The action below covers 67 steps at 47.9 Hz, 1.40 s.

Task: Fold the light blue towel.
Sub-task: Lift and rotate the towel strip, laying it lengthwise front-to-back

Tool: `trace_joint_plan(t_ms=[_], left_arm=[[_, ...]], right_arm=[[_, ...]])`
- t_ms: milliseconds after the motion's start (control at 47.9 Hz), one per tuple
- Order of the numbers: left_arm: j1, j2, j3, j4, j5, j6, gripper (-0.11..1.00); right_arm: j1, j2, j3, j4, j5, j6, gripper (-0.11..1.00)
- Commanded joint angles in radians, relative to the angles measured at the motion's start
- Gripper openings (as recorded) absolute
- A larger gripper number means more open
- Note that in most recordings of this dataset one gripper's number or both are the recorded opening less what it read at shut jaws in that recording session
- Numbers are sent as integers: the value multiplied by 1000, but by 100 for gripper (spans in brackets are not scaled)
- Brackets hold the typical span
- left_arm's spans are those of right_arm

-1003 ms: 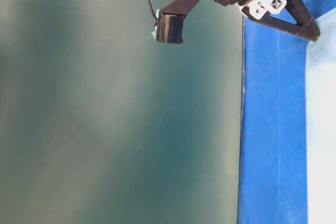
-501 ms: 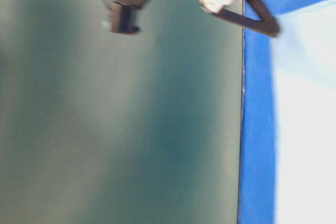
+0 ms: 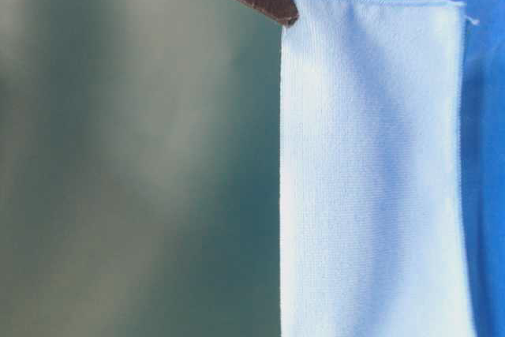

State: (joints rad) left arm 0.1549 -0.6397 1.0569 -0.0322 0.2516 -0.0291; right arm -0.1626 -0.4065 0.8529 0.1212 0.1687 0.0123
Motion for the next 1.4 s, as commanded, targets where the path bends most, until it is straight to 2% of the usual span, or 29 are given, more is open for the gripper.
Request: trace_joint_plan(t_ms=[0,146,230,397,501,668,898,1149,1378], left_arm=[[-3,-5,-11,2,-5,-3,3],[-26,-5,-11,2,-15,-5,3],[-60,3,-12,0,-60,-5,3],[-137,57,-32,2,-190,-5,3],[-170,118,-64,2,-268,-5,3],[-215,268,-170,2,-351,5,3],[-238,457,-368,3,-364,28,3],[-245,604,-526,2,-367,38,3],[-249,661,-600,2,-367,38,3]], right_arm=[[-2,-12,-9,-3,-12,3,2],[-14,-12,-8,-2,-31,3,2],[-43,-6,-9,-2,-35,2,2],[-144,37,-26,-3,-64,-3,2],[-209,75,-55,-26,-67,-6,2],[-288,143,-115,-89,-67,-8,2],[-354,229,-218,-144,-67,-8,2],[-380,285,-295,-196,-67,-9,2],[-383,307,-322,-202,-67,-9,2]])
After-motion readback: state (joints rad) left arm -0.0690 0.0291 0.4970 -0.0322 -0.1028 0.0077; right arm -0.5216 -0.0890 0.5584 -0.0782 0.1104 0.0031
